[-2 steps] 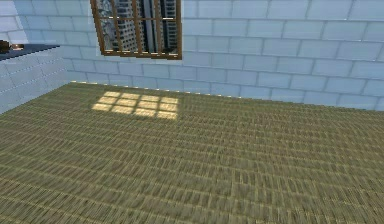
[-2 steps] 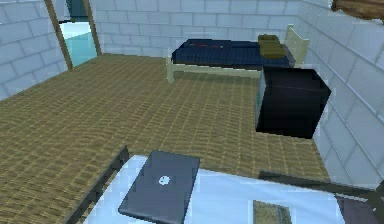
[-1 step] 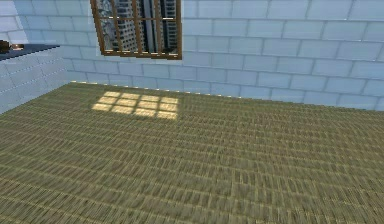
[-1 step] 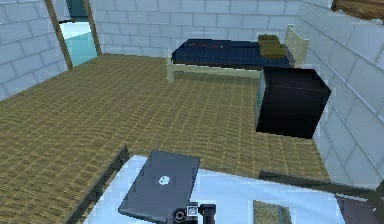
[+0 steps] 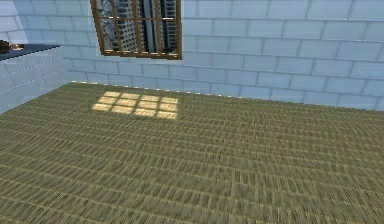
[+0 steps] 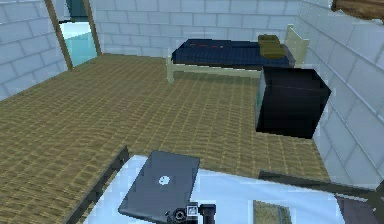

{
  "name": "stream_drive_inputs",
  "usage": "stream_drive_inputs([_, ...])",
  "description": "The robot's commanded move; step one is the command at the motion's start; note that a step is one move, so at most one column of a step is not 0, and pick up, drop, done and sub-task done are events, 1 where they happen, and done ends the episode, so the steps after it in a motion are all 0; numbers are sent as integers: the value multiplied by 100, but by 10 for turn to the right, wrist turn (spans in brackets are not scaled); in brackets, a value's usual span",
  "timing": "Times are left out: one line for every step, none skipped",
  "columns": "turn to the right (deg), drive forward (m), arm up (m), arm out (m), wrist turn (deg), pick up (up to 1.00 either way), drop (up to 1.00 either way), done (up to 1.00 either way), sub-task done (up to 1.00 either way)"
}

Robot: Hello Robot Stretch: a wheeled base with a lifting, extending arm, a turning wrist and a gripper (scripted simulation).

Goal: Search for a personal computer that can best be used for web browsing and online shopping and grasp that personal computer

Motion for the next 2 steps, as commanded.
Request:
stream_drive_inputs([0, 0, 0, 0, 450, 0, 0, 0, 0])
stream_drive_inputs([0, 0, 0, 0, 450, 0, 0, 0, 0])
